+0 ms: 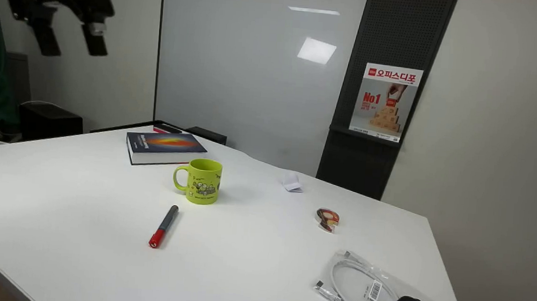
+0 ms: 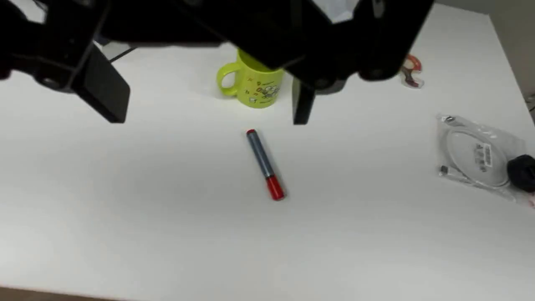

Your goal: Put the marker in the yellow mug

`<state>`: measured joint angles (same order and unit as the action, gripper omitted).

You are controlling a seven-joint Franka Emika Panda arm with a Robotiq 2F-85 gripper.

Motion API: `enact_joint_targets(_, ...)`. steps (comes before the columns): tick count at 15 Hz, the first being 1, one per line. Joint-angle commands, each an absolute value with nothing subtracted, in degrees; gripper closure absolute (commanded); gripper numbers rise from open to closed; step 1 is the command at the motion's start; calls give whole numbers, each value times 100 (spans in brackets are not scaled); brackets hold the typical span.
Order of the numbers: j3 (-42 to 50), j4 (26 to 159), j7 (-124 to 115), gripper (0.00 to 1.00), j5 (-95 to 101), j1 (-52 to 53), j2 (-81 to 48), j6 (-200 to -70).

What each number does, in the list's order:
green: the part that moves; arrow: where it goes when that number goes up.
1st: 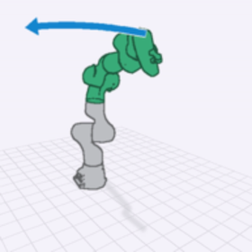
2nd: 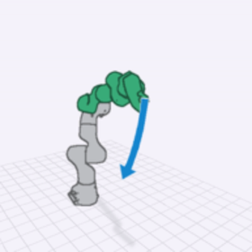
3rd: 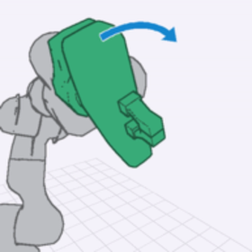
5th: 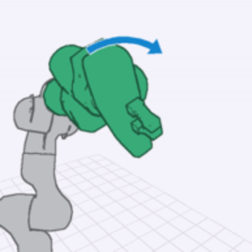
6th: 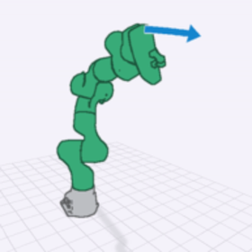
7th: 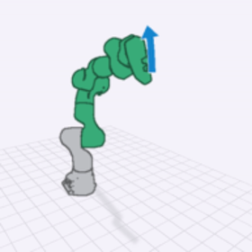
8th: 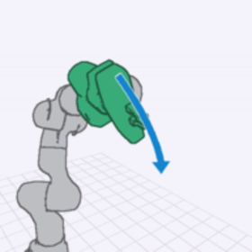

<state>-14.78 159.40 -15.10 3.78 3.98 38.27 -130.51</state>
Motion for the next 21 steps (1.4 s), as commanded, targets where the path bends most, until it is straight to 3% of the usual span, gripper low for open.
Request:
enact_joint_targets(1, -893, 15920, -1082, 0, 889, -233, 3301, -13870)
enact_joint_targets(7, -549, 15918, -551, 0, 723, -103, 3110, -14111)
enact_joint_targets(12, 755, 15504, 1924, 0, 647, 391, 1910, -15403)
enact_joint_targets(15, 1773, 15328, 3420, 0, -227, 1440, 1228, -15805)
enact_joint_targets(16, 1165, 15688, 2831, 0, 117, 711, 1782, -15758)
enact_joint_targets(21, 1293, 15280, 3368, 0, -355, 1022, 974, -15686)
